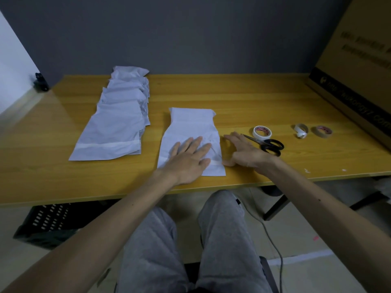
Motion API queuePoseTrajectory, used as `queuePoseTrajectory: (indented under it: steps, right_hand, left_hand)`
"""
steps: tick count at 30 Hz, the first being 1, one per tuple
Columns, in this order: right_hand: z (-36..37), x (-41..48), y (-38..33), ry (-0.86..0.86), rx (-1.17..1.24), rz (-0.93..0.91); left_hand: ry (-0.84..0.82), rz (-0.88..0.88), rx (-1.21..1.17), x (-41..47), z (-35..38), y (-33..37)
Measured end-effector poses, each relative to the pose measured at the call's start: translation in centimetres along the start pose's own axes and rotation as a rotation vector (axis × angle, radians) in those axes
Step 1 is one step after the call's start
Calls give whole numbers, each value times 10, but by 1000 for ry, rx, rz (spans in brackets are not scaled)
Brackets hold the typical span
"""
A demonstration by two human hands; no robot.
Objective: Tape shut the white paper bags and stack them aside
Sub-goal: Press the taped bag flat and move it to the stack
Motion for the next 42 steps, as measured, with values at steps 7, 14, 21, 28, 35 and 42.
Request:
queuePoseTrajectory:
  steps: [7, 14, 21, 28, 35, 42]
  right_hand:
    - [-22, 16, -25, 300, 213, -36]
    - [-19, 45, -67, 340, 72, -74]
    - [-3, 53, -66, 364, 66, -84]
    - [-15, 27, -80, 419, 117, -207]
    - [-4, 6, -144, 367, 192, -356]
    - [55, 38, -206, 262, 237, -383]
  left_hand:
    - [460, -1, -392, -6, -52, -25]
    - [393, -431, -554, 26, -88, -77]
    - [382, -343, -739, 33, -70, -73]
    - [482, -287, -681, 10, -88, -62]
    - [584, -272, -741, -48, -134, -100]
    - [625, -368, -708, -85, -145, -173]
Point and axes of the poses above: each hand's wrist, its own x-axis towards the middle knuckle, its own z-axis out of the palm, y = z × x, the point moved 5 cm from there along x, towards the middle knuckle, and after that the axes turned 3 degrees about y, right-handed, at the moved point
